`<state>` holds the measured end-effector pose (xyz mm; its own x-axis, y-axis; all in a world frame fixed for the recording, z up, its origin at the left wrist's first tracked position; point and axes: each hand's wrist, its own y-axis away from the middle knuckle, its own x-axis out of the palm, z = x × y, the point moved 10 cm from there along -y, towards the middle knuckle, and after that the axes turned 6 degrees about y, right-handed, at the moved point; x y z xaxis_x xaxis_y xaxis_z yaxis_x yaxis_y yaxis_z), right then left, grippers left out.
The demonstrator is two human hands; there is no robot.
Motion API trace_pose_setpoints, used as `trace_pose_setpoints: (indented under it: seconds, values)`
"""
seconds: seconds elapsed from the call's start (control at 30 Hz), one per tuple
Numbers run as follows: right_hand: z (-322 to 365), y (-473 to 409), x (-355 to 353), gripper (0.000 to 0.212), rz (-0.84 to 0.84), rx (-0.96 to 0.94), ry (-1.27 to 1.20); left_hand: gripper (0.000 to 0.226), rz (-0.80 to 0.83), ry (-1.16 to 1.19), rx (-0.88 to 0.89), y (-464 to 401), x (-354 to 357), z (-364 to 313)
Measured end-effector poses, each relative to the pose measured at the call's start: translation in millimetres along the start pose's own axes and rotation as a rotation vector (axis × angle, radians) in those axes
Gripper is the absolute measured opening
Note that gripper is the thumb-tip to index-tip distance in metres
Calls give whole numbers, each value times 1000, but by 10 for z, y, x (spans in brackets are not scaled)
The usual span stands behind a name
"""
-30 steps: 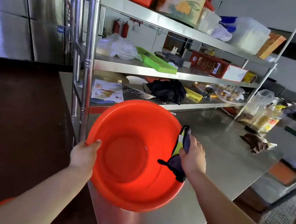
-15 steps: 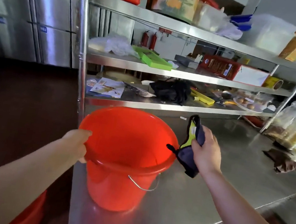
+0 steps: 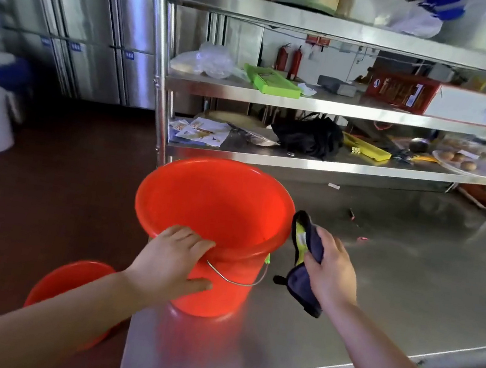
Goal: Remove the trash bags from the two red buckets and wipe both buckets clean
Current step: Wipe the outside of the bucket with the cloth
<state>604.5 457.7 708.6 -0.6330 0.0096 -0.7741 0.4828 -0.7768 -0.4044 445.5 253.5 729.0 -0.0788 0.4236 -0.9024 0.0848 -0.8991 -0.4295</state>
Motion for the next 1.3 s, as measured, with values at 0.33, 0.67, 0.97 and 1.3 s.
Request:
trace_pose_setpoints:
  seconds: [0.33, 0.67, 0.97, 1.3]
  values:
    - [67, 219, -305, 58, -20, -134, 54, 37, -242, 167, -233, -209, -460, 372]
    - [1073, 269, -463, 57, 38, -444, 55, 39, -226, 436, -692, -250, -452, 1328]
    - [2470, 321, -181, 52, 32, -1038, 290, 43, -70, 796, -837, -280, 188, 1788]
    - [1961, 330, 836, 53, 448, -591, -96, 44, 24, 967, -810, -421, 638, 2091]
